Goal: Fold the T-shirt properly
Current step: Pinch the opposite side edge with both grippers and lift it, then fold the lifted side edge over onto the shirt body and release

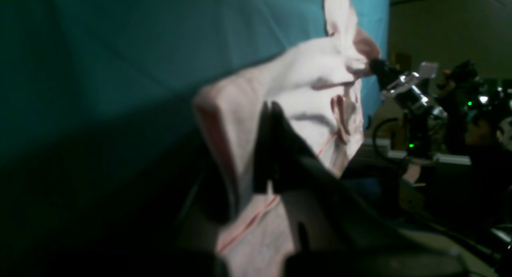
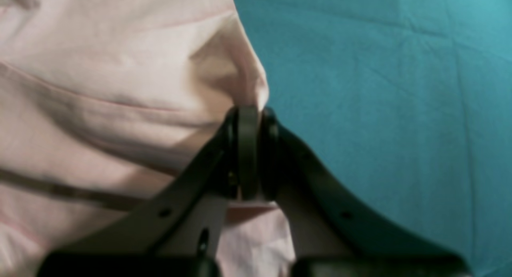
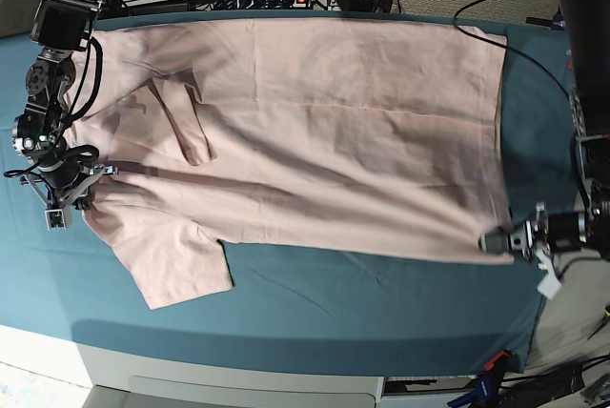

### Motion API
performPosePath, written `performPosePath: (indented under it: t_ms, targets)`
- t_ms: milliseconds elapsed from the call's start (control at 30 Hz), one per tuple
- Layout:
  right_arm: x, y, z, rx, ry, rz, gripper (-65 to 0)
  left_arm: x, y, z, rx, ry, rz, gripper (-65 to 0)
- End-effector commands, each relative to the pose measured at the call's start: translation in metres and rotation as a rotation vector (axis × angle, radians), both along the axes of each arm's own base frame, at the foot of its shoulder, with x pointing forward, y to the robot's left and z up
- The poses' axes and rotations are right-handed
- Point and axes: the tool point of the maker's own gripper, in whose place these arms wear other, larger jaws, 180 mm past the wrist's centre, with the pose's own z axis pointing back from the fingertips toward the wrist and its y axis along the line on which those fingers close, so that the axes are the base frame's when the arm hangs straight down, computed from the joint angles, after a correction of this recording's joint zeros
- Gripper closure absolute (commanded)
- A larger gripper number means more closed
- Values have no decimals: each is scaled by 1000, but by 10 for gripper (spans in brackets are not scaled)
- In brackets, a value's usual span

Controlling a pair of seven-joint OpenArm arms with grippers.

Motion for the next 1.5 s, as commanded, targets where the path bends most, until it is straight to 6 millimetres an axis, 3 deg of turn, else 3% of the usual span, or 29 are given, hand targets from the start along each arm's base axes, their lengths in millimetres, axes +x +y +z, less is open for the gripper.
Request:
performPosePath:
  t_ms: [0, 167, 400, 733, 967, 1300, 1467]
  targets:
    - [10, -8, 24, -27, -60, 0, 0, 9, 7, 16, -6, -49, 18, 0]
    - [8, -10, 22, -29, -43, -5, 0, -6, 7, -2, 5, -15, 7, 0]
    - [-1, -23, 28, -27, -9, 5, 0, -16, 9, -7, 40, -31, -22, 0]
    - [-25, -37, 36, 112, -17, 5, 0, -36, 6, -18, 91, -49, -82, 0]
    - [-52, -53, 42, 215, -14, -24, 0, -61, 21, -30, 153, -32, -109, 0]
    - [-99, -58, 7, 229, 117, -46, 0, -97, 22, -56, 173, 35, -140, 0]
    - [-111, -58, -3, 229, 158, -51, 0, -103, 24, -61, 174, 52, -141, 0]
